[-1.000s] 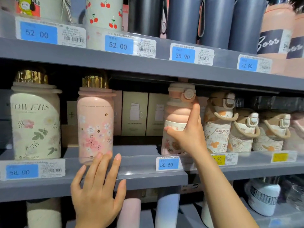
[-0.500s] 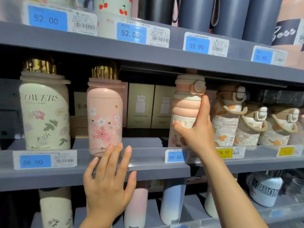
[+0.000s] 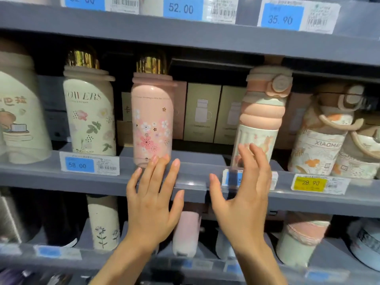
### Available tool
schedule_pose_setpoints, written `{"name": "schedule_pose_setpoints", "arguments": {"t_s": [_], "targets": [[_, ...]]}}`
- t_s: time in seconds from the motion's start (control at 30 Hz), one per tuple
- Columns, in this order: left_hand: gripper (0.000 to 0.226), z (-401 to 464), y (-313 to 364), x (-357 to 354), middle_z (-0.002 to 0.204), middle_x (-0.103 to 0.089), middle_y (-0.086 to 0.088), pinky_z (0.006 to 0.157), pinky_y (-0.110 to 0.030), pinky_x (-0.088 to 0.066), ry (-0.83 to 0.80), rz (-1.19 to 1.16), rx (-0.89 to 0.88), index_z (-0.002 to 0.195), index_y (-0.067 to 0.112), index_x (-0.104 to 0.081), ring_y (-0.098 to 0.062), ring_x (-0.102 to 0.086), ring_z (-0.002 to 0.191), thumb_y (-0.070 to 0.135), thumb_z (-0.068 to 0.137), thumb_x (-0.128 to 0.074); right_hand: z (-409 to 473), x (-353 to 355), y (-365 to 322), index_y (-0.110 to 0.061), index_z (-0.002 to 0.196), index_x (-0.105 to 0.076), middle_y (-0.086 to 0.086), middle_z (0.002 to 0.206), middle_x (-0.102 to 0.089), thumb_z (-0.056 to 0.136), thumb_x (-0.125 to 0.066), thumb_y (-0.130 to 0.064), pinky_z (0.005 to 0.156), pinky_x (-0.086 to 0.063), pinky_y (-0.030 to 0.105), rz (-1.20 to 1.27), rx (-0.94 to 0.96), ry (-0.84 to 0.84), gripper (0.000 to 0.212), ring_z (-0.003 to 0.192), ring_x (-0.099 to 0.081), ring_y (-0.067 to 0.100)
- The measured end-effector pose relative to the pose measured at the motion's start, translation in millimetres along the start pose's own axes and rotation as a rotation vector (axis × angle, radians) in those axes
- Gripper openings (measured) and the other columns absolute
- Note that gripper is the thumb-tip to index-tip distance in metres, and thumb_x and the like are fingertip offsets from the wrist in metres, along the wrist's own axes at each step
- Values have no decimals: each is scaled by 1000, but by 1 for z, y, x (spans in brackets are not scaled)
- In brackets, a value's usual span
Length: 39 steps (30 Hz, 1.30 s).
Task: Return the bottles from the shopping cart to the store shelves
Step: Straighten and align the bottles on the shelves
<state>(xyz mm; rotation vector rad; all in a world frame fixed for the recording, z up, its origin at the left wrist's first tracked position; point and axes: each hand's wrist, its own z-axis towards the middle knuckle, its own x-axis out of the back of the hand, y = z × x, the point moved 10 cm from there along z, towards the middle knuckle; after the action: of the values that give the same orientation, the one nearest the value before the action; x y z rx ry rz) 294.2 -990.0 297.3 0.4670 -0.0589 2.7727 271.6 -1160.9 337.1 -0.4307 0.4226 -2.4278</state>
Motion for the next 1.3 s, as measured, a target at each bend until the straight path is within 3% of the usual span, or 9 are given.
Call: {"name": "schedule_pose_setpoints", "arguments": {"t_s": [0.17,0.3,0.5,0.67,0.77,0.9,1.07,1.17,1.3], "targets": [[53,-3,-3,0,154,-31,-7,117,-40,-15,-56,-33,-89,146,19,-34,-22,-26,144,37,97,-39,-31,-19,-19,-30,140,-34,-9,145,-36,85,-53,-37,109,-34,42,67,-26,-161,59,139,-31,11],[52,-30,-24,16,153,-33,-9,117,-43,-21,-112,-111,-134,144,19,-38,-23,-28,143,29,94,-48,-70,-33,-38,-33,134,-40,-19,135,-41,84,-55,-35,105,-35,39,105,-42,-274,52,131,-41,6],[47,-137,-131,47,141,-50,-11,102,-41,-45,-254,-195,164,132,15,-55,-27,-54,122,16,85,-59,-135,-100,-99,-24,117,-54,-9,110,-58,79,-66,-22,88,-31,8,86,-52,-461,39,101,-49,5],[41,-188,-258,78,119,-66,-9,93,-34,-41,-457,-164,358,116,8,-67,-27,-62,105,28,88,-46,-200,-198,-162,-24,123,-56,-17,120,-52,84,-58,-35,94,-36,12,208,-203,-739,40,112,-45,-3],[41,-207,-331,101,110,-69,-10,90,-30,-40,-450,-143,495,109,6,-68,-29,-67,98,31,88,-42,-226,-243,-204,-27,128,-51,-22,121,-47,84,-58,-42,92,-28,2,231,-234,-839,47,110,-41,-9],[41,-239,-394,120,111,-67,-8,84,-34,-49,-400,-136,575,114,9,-64,-25,-63,99,33,87,-46,-254,-288,-226,-30,138,-39,-17,130,-44,85,-71,-34,99,-39,19,305,-384,-915,62,117,-44,0],[43,-271,-429,126,118,-63,-7,86,-40,-53,-414,-164,597,124,11,-59,-27,-61,105,34,89,-49,-258,-341,-241,-27,148,-25,-19,140,-30,78,-68,-51,109,-31,24,325,-440,-871,86,129,-31,-2],[46,-267,-441,122,125,-59,-12,89,-52,-51,-419,-138,531,128,8,-54,-33,-58,113,34,91,-46,-241,-372,-247,-24,151,-18,-9,149,-27,80,-74,-43,114,-29,32,290,-391,-769,92,138,-28,9],[57,-249,-458,102,142,-47,-13,104,-54,-39,-498,-9,435,142,19,-36,-33,-43,131,48,93,-40,-225,-402,-240,-9,144,-26,9,133,-36,79,-75,-40,96,-43,37,131,-370,-642,88,123,-39,26]]}}
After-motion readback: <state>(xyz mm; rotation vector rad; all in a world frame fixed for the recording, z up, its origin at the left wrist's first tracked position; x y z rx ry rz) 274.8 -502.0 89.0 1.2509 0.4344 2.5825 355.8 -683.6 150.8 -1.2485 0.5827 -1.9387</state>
